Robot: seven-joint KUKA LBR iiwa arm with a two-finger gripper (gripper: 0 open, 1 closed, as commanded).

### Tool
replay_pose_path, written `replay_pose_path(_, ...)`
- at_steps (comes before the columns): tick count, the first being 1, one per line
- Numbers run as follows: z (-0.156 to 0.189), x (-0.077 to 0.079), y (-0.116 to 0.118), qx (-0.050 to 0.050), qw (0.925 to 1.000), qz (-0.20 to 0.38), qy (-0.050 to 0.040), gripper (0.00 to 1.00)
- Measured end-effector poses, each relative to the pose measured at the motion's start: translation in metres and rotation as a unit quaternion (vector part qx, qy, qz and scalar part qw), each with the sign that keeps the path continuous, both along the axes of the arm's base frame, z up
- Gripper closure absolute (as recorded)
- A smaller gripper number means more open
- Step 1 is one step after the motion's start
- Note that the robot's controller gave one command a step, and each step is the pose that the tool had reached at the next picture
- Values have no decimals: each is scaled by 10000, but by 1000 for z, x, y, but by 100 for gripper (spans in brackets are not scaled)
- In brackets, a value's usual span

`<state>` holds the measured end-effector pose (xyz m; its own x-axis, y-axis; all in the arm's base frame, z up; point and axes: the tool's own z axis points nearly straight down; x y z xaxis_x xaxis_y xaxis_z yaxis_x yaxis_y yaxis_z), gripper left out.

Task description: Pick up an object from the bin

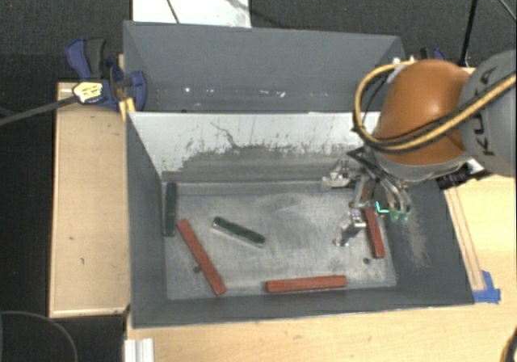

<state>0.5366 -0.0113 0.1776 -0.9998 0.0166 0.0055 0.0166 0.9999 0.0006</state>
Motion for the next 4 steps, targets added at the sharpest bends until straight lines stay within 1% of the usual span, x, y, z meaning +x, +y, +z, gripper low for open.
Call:
replay_pose_path(1,4,2,0,-2,10000,2,-41,0)
replay_pose_path(2,-27,-3,32,-10,9993,362,-69,0)
replay_pose_path(3,-69,7,53,8,9996,269,-45,0)
replay_pose_path(4,-92,8,66,-1,10000,89,-17,0)
